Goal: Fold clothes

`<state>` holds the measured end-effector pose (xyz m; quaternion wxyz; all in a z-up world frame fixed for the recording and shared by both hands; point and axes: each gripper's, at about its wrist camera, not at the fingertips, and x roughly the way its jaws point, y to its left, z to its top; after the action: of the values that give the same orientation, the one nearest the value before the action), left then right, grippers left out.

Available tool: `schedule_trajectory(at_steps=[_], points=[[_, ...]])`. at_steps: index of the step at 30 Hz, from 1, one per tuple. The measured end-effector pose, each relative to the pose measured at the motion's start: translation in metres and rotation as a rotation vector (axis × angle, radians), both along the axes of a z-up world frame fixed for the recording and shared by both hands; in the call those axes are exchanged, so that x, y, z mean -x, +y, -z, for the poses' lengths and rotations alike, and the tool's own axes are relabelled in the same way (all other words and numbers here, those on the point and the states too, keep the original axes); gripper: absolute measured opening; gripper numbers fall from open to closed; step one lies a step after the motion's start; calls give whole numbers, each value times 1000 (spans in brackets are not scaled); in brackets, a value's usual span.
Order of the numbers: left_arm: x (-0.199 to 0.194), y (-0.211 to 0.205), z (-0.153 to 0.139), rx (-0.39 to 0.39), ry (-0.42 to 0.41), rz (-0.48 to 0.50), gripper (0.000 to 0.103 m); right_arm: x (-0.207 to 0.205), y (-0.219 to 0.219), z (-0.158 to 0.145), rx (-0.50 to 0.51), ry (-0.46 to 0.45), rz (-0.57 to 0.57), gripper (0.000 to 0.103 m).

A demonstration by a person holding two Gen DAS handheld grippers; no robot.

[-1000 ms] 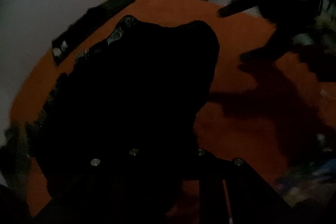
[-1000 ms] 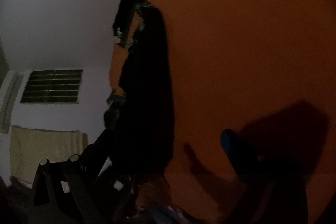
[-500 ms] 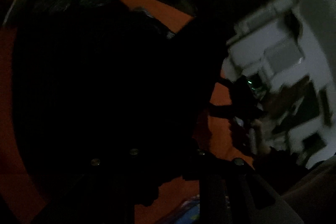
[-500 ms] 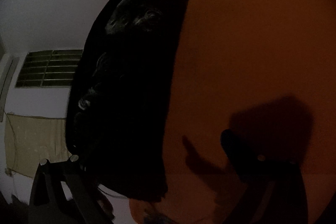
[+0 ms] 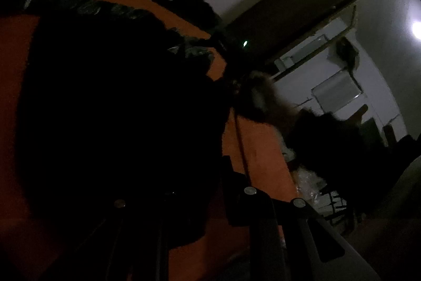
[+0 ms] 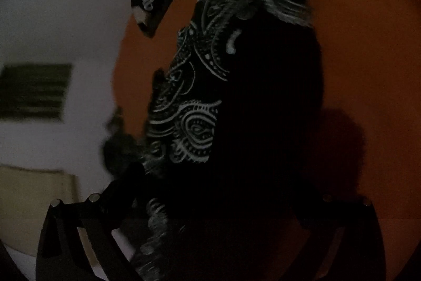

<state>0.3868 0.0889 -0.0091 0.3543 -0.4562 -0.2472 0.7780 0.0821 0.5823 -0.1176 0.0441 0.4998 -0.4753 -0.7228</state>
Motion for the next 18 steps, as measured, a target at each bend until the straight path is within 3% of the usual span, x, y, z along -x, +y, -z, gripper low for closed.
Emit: schedule_trajectory(at_steps=[3, 7, 11, 13, 16, 18], points=[[8, -7, 3, 6, -10, 7, 19, 10, -15, -31, -196, -137, -94, 100], [21, -8, 1, 32, 23, 47, 19, 52, -27, -62, -193, -224, -198, 100], [38, 2, 5, 88, 32, 73, 19, 109, -52, -45, -155, -420, -196, 101], [42, -1, 9, 106, 16, 52, 20, 122, -62, -29, -245, -474, -201, 100], [52, -3, 11, 157, -29, 15, 24, 106, -60, -23, -327, -505, -150, 91], [58, -4, 10, 180, -41, -3, 38, 93, -51, -24, -305, -502, -106, 91]])
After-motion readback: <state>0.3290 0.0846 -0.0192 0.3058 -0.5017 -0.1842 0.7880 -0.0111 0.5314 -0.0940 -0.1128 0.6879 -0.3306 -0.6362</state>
